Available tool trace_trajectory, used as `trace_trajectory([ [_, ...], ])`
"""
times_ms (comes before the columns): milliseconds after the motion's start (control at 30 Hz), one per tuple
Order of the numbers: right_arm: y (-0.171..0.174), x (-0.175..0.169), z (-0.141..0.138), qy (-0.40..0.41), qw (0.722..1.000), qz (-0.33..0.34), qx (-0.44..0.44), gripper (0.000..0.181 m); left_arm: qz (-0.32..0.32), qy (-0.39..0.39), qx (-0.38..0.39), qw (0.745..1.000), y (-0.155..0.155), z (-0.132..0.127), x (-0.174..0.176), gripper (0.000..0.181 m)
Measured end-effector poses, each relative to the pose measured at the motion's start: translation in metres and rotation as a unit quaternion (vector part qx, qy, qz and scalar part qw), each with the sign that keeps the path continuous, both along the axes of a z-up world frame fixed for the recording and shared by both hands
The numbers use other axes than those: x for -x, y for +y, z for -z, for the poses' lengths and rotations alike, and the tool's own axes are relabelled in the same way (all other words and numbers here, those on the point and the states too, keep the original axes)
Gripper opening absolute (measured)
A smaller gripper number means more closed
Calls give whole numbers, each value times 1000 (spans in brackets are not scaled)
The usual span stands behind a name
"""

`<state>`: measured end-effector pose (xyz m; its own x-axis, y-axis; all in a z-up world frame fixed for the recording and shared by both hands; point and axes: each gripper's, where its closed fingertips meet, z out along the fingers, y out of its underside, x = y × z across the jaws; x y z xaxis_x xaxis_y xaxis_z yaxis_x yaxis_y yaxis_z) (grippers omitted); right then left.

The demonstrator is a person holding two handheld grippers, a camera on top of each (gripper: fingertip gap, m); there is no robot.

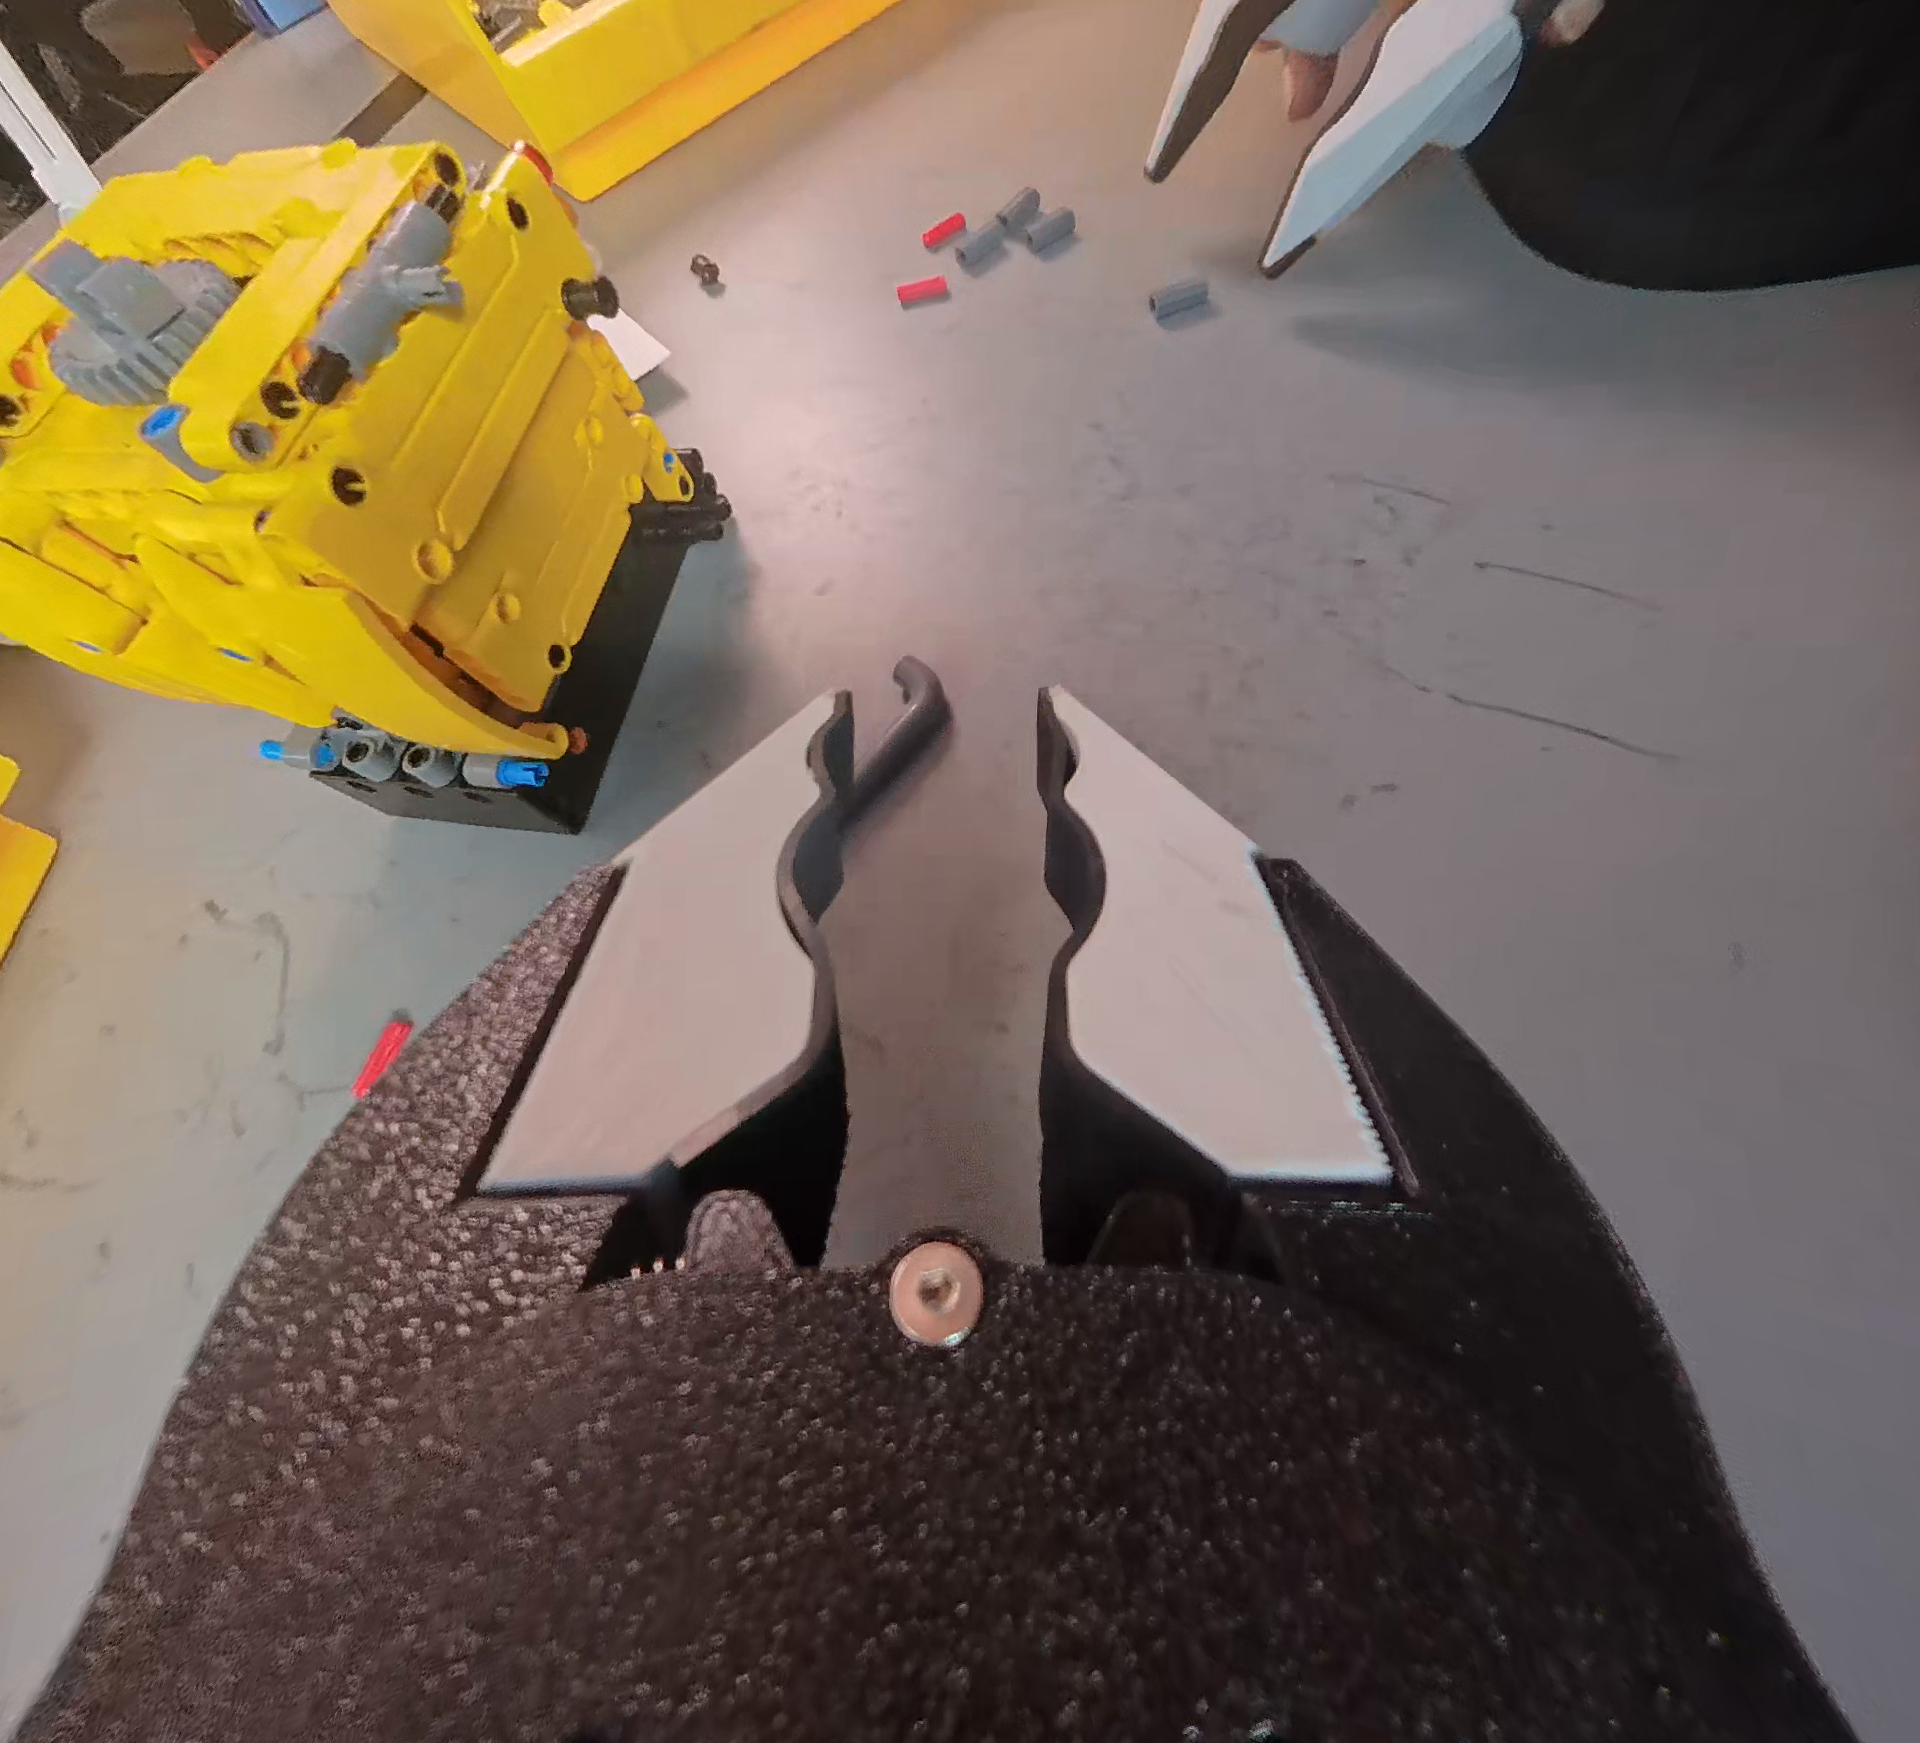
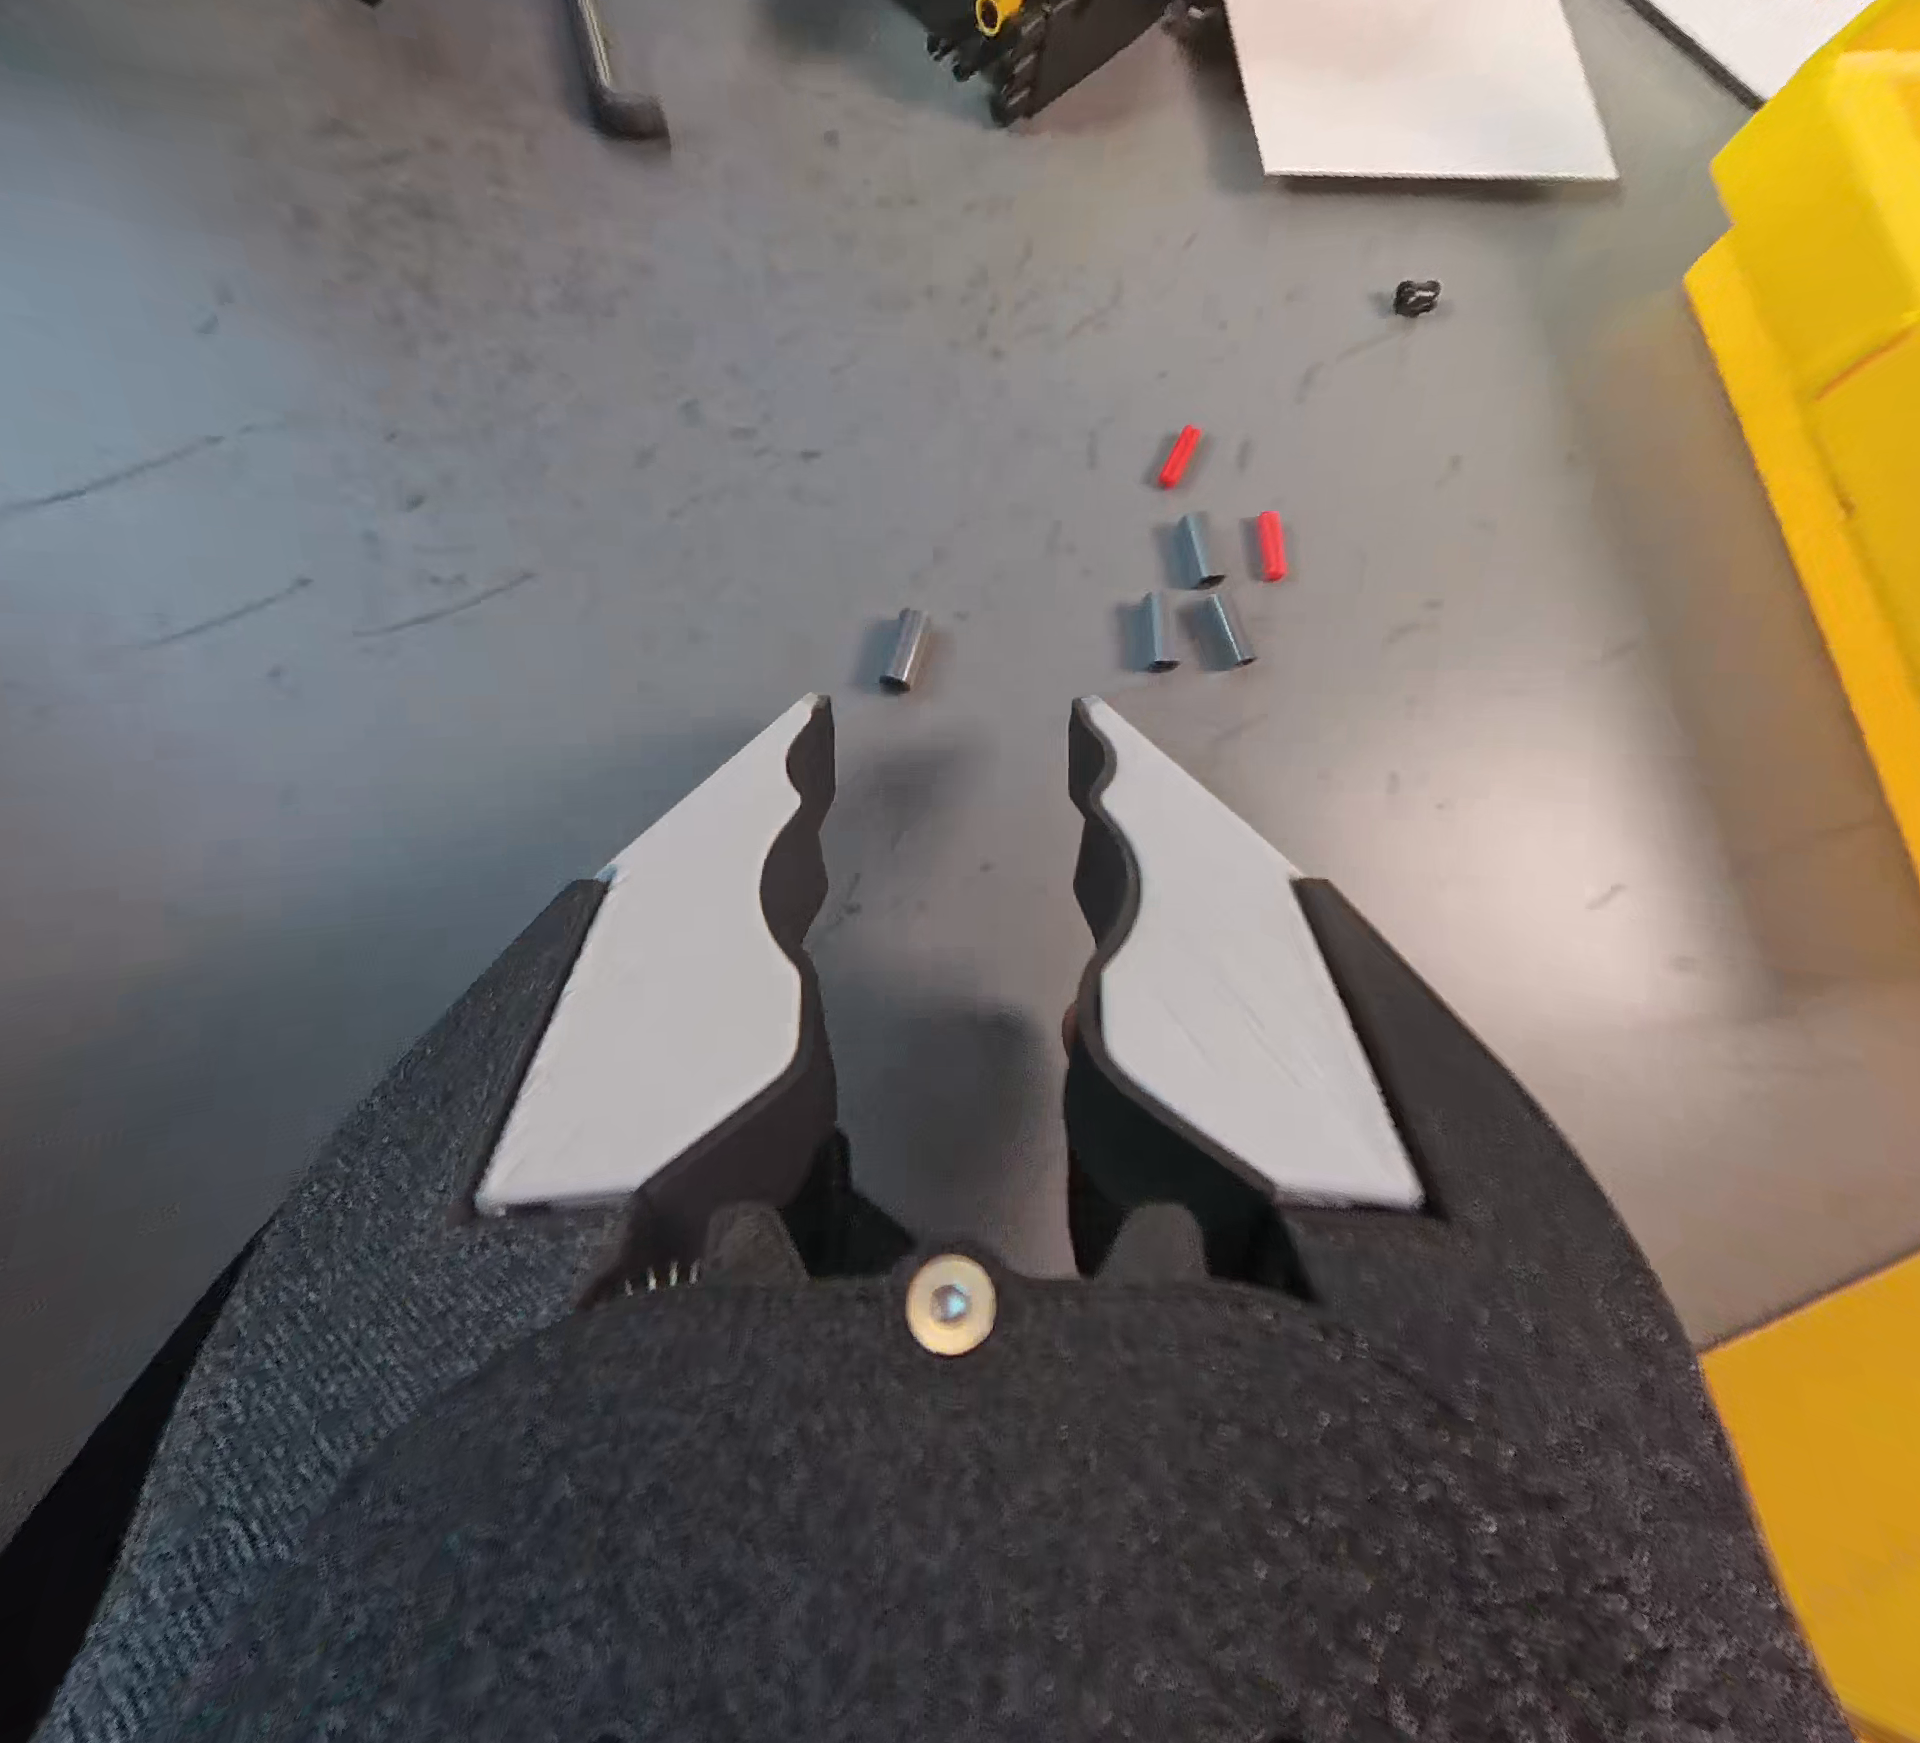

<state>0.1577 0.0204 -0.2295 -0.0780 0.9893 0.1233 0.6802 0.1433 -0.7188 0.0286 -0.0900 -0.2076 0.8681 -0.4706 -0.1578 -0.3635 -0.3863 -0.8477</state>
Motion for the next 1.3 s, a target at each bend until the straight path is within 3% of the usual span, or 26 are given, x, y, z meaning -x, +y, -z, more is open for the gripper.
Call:
trace_trajectory([
  [133,-11,12,9,-38,998,-38,14,31,1,43,48,998,6,16,14,37],
  [200,-15,19,10,-46,997,-64,21,7,6,52,69,996,9,20,19,37],
  [433,-41,36,11,-45,982,-183,0,6,60,69,143,986,7,33,24,25],
  [533,-44,43,11,-39,981,-190,-6,6,77,71,159,982,6,35,22,10],
  [633,-44,44,11,-32,981,-191,-8,7,81,82,163,980,3,36,21,6],
  [967,-43,43,11,-22,981,-190,-23,7,37,88,199,975,-25,36,60,7],
  [1067,-45,42,10,-18,981,-191,-15,13,20,82,175,981,-23,28,62,20],
  [1167,-43,41,7,-9,983,-184,0,18,-9,48,96,994,-7,5,54,27],
  [1300,-10,44,-14,29,993,-116,5,18,-43,3,9,999,8,-16,41,30],
])
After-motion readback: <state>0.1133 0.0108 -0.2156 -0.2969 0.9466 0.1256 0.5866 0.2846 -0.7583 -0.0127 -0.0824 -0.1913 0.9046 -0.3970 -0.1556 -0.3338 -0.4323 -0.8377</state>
